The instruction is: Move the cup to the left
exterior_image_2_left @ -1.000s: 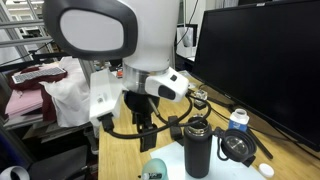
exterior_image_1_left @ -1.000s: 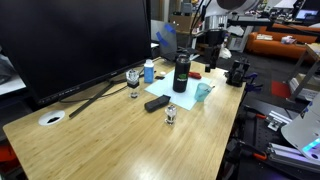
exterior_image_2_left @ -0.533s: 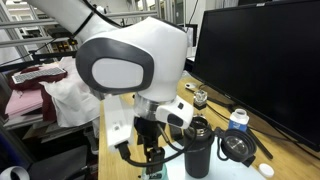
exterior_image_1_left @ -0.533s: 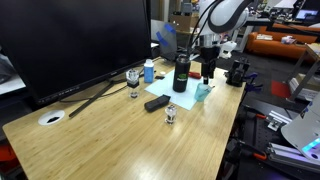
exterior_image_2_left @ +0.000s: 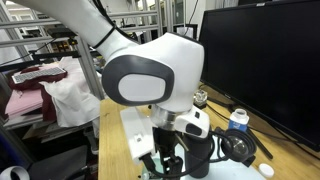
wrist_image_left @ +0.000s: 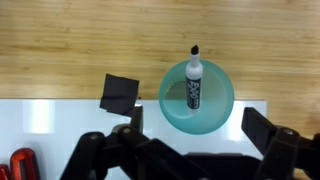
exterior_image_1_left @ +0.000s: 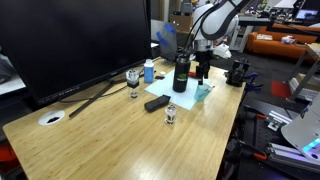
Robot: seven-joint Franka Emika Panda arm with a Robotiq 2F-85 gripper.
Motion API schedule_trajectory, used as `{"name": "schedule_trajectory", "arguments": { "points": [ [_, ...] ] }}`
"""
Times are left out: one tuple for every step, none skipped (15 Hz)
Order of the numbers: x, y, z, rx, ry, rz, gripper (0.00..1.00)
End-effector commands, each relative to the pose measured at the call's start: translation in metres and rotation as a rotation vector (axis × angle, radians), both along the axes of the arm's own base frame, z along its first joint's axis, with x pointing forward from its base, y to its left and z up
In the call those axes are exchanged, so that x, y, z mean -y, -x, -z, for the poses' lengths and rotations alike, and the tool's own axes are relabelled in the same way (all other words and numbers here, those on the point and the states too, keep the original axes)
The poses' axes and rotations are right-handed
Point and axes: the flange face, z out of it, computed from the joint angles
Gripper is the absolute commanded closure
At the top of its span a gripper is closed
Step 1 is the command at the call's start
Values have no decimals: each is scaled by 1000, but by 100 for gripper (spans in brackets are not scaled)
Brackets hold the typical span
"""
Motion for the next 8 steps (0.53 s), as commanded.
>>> {"name": "schedule_trajectory", "arguments": {
  "points": [
    [3,-17,8,-8,4,-27,0],
    [3,-21,10,-11,3,-31,0],
    [3,-24,14,-20,4,-35,0],
    [3,-26,17,-26,3,-39,0],
    [3,-28,21,-34,0,-44,0],
    [3,-29,25,-41,-3,-49,0],
    [1,-31,29,-49,-6,-58,0],
    [0,-32,33,-57,-8,-68,0]
  ]
}}
